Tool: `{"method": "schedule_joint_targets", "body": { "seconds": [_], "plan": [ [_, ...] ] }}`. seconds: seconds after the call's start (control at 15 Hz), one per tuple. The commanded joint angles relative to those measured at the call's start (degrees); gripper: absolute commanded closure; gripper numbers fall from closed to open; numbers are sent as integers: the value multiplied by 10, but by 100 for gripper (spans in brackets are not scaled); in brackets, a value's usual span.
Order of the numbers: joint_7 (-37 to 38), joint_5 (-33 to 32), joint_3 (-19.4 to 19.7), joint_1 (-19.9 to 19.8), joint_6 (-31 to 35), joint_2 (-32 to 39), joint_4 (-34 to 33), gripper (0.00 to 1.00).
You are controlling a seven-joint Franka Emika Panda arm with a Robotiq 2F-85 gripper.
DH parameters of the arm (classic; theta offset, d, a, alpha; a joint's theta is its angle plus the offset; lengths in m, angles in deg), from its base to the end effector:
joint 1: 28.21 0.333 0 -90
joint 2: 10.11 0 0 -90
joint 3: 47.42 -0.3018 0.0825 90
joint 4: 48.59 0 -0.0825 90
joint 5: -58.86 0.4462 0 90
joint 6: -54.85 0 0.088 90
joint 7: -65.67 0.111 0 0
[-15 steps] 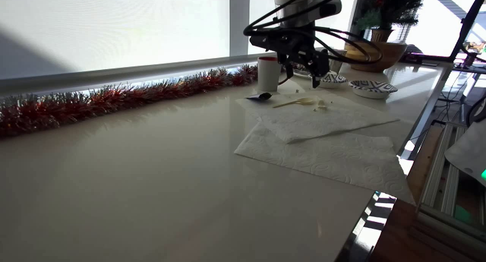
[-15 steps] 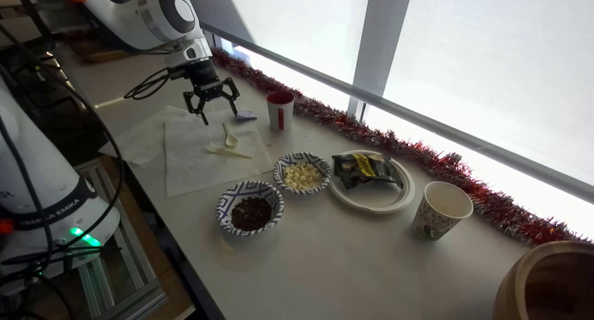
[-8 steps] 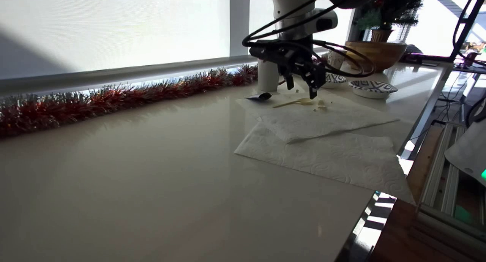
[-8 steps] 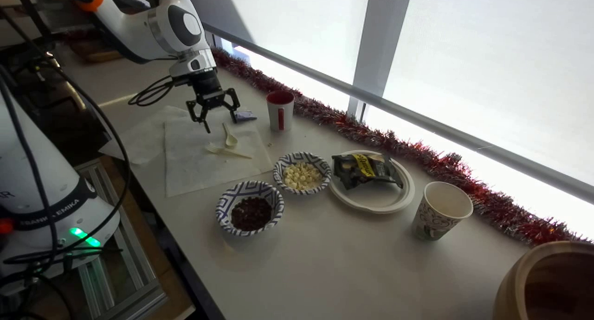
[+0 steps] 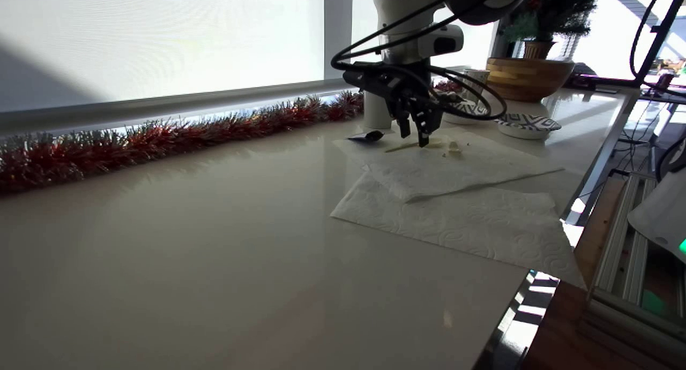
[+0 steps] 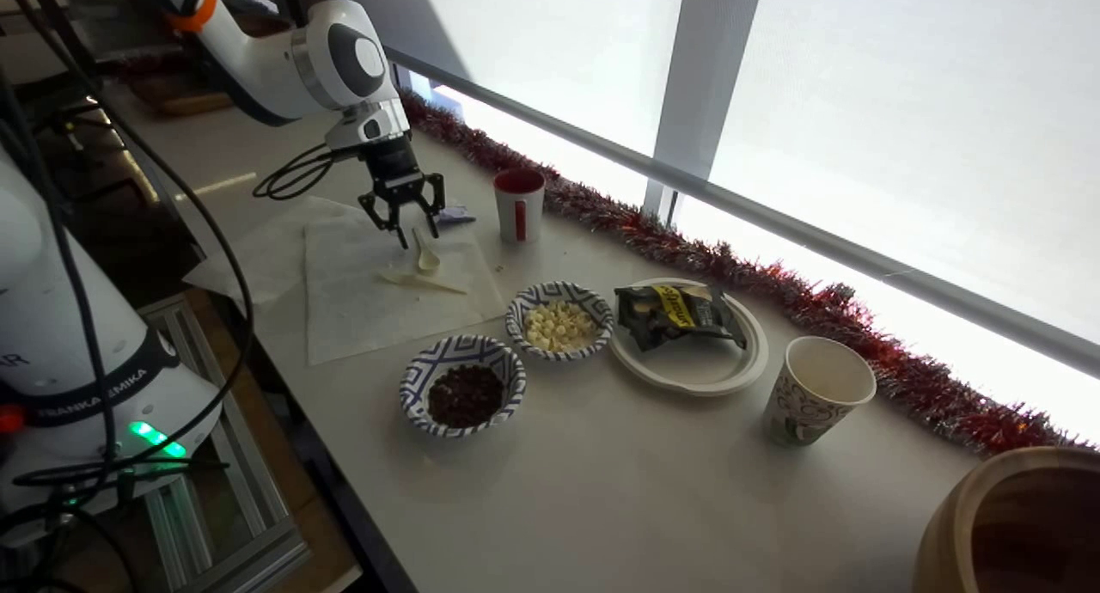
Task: Use the spoon to transfer some contents from the closest bowl to the right cup
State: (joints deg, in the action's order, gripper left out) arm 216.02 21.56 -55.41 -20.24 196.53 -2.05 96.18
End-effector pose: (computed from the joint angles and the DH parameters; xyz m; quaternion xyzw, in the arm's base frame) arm 0.4474 0.1314 0.1357 0.6143 -0.7667 0.1521 0.1078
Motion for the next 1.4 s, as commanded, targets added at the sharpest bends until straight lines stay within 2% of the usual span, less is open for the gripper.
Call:
{"method": "schedule_joint_targets", "body": {
  "seconds": [0.0, 0.2, 0.27, 0.4, 0.53, 0.67, 0.87, 0.93, 1.13, 1.27, 1.33],
  "plan": [
    [24, -17, 19, 19, 15, 33, -25, 39],
    [26, -17, 28, 29, 16, 45, -33, 38],
    [24, -15, 30, 31, 14, 46, -35, 43],
    [22, -12, 34, 36, 13, 45, -37, 57],
    [21, -9, 36, 39, 9, 40, -37, 79],
    [15, -5, 36, 39, 7, 35, -35, 88],
    [11, -1, 35, 39, 3, 27, -32, 95],
    [9, 2, 35, 39, -1, 22, -30, 93],
    [-12, 15, 29, 37, -32, -13, -15, 96],
    [-112, 68, 21, 16, -45, -53, 7, 96],
    [-157, 95, 19, 3, -29, -68, 22, 96]
  ]
}}
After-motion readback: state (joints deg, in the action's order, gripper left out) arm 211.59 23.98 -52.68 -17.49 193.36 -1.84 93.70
